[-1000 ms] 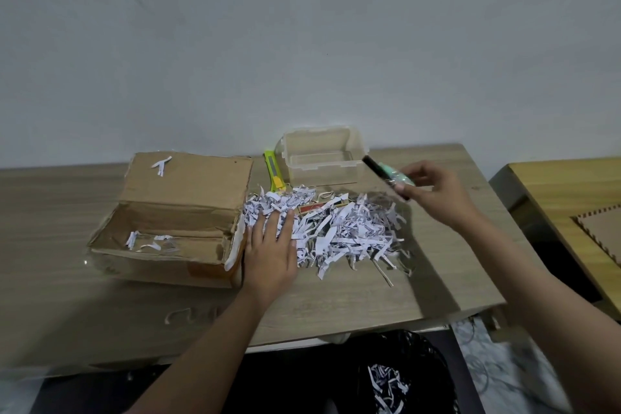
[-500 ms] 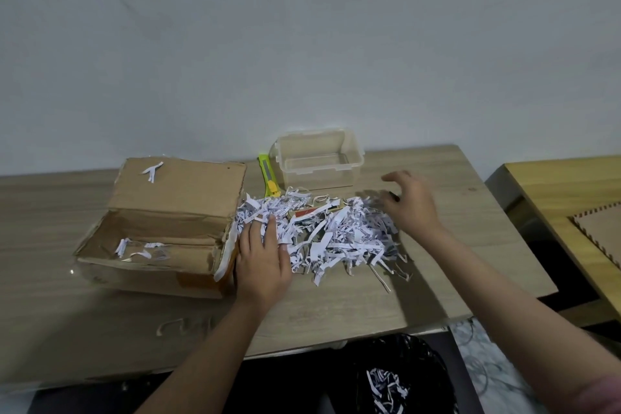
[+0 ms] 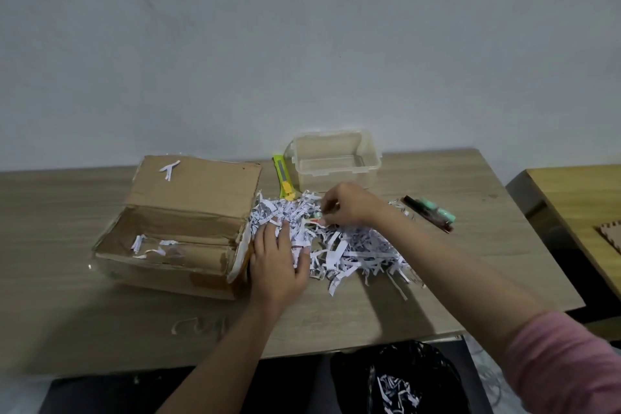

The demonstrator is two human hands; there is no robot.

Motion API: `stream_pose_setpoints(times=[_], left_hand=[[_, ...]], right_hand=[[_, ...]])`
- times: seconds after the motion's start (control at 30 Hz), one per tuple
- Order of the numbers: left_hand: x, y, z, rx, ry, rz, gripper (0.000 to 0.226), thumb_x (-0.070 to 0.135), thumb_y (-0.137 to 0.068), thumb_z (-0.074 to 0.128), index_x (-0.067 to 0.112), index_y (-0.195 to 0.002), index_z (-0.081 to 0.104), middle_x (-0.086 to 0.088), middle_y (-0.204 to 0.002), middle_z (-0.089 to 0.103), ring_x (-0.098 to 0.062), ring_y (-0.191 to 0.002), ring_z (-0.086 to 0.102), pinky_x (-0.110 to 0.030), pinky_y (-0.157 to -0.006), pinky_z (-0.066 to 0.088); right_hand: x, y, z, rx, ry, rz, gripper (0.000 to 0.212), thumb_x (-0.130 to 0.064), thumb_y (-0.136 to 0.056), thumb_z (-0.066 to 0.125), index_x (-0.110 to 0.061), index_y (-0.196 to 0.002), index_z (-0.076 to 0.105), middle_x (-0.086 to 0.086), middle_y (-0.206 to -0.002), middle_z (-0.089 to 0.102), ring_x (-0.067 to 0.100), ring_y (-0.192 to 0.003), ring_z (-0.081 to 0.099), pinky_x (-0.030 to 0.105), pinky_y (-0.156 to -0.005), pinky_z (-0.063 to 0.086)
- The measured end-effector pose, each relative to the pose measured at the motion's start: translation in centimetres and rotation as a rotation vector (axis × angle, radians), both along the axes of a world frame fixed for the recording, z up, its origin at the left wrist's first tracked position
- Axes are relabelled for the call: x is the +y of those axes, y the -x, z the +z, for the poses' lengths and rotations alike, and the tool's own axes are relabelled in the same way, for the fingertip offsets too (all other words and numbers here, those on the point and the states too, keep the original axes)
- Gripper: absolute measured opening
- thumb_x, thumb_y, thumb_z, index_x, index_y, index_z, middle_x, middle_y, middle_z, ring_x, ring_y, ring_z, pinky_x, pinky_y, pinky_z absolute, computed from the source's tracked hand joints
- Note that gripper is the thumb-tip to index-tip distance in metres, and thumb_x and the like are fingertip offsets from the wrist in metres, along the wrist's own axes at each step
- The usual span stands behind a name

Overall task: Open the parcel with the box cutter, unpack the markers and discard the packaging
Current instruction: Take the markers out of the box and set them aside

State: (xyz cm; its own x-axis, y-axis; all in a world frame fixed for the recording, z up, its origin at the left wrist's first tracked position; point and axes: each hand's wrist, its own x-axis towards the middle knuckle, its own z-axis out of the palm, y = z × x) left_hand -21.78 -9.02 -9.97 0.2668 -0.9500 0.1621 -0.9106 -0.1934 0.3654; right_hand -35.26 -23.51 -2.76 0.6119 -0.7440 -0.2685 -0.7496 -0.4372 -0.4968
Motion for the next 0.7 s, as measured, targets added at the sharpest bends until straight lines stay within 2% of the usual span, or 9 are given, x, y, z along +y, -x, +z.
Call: stream_pose_setpoints(times=[0.07,0.13,0.23,0.33,0.43,0.53,0.7], left_hand=[[0.1,0.0,0.0,0.007,0.004,-0.002,0.069,0.055,-0.088,0.033,0.007,-0.135,0.047,-0.015,-0.134,0.047,-0.034,-0.129,0.039,-0.045,-0.096,0.043],[0.2,0.0,0.1,0.015,0.008,-0.009,0.07,0.057,-0.088,0.031,0.008,-0.135,0.047,-0.015,-0.135,0.047,-0.034,-0.13,0.038,-0.045,-0.097,0.042],[0.1,-0.1,0.1,0.023,0.011,-0.016,0.066,0.052,-0.091,0.027,0.007,-0.135,0.049,-0.015,-0.133,0.049,-0.034,-0.129,0.04,-0.045,-0.098,0.041],[0.0,-0.1,0.0,0.018,0.0,0.002,0.061,0.043,-0.093,0.023,0.008,-0.134,0.051,-0.016,-0.133,0.053,-0.036,-0.129,0.041,-0.047,-0.102,0.039],[0.0,-0.1,-0.1,0.011,-0.02,0.016,0.061,0.043,-0.092,0.02,0.011,-0.135,0.05,-0.014,-0.135,0.052,-0.034,-0.132,0.039,-0.046,-0.104,0.037],[0.0,-0.1,0.0,0.001,-0.012,0.013,0.059,0.042,-0.091,0.024,0.011,-0.134,0.051,-0.014,-0.134,0.053,-0.034,-0.13,0.041,-0.047,-0.105,0.037],[0.2,-0.1,0.1,0.012,-0.016,0.012,0.061,0.043,-0.089,0.024,0.011,-0.134,0.051,-0.015,-0.135,0.051,-0.034,-0.131,0.039,-0.048,-0.106,0.035]], right_hand=[[0.1,0.3,0.0,0.022,-0.017,0.017,0.038,-0.029,-0.075,0.077,-0.01,-0.107,0.067,-0.002,-0.096,0.066,0.014,-0.085,0.06,0.023,-0.074,0.045],[0.2,0.5,-0.2,0.036,0.0,0.028,0.045,-0.031,-0.073,0.079,-0.012,-0.111,0.066,-0.002,-0.1,0.066,0.014,-0.085,0.059,0.024,-0.074,0.045],[0.4,0.9,-0.4,0.008,0.103,-0.011,0.041,-0.03,-0.071,0.079,-0.015,-0.107,0.066,0.0,-0.102,0.068,0.015,-0.087,0.061,0.031,-0.08,0.053],[0.6,1.6,0.1,-0.034,0.227,-0.046,0.035,-0.028,-0.074,0.076,-0.014,-0.103,0.064,0.002,-0.103,0.064,0.017,-0.091,0.059,0.03,-0.082,0.053],[0.8,2.8,1.2,-0.111,0.342,-0.073,0.037,-0.03,-0.074,0.076,-0.014,-0.105,0.064,0.002,-0.106,0.062,0.017,-0.093,0.056,0.032,-0.085,0.051],[0.9,4.8,2.5,-0.21,0.398,-0.192,0.038,-0.029,-0.073,0.078,-0.014,-0.106,0.065,0.001,-0.106,0.06,0.015,-0.09,0.053,0.029,-0.081,0.047],[0.4,10.6,3.1,-0.283,0.382,-0.468,0.039,-0.026,-0.073,0.079,-0.01,-0.106,0.065,0.005,-0.105,0.064,0.018,-0.087,0.059,0.033,-0.079,0.053]])
